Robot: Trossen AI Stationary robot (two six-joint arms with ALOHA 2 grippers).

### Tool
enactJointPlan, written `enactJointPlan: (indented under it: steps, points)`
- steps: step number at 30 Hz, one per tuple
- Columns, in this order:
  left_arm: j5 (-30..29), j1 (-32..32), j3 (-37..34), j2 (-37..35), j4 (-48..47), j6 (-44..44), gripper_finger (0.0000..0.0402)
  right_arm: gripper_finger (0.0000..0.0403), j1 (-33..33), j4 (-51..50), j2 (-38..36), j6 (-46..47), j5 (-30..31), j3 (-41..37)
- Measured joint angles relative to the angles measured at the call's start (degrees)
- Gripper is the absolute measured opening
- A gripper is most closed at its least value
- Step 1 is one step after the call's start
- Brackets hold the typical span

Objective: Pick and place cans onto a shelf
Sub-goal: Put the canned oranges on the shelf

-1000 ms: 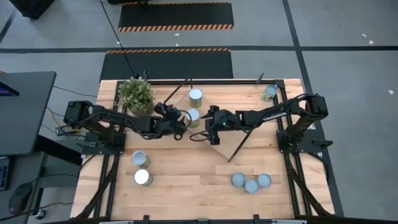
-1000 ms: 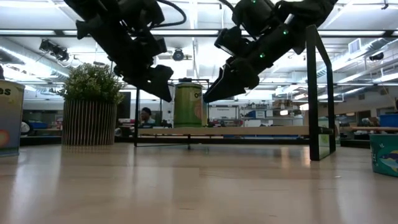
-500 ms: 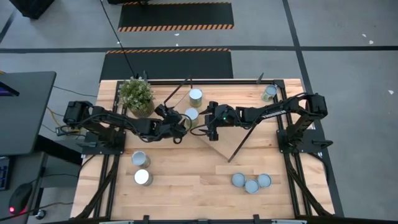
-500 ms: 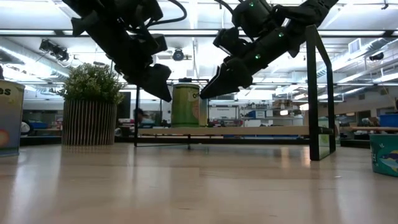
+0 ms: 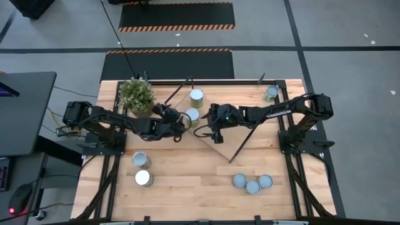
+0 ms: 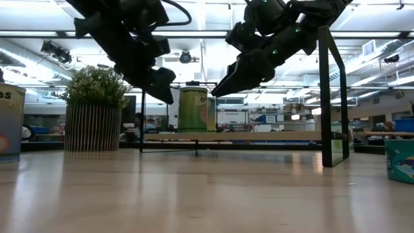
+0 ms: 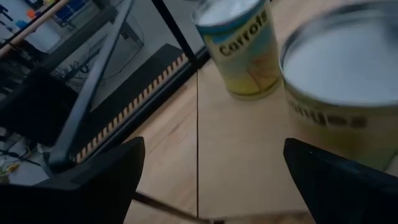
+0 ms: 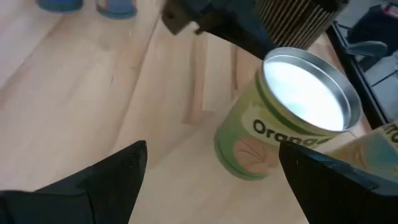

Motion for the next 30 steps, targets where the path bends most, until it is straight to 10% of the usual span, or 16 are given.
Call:
enactJointPlan:
  steps: [30]
  points:
    - [2.4, -3.1, 0.0, 0.0, 1.9, 2.5, 0.0389, 0.0373, -2.4, -3.1, -1.3, -2.8, 4.8, 0.0]
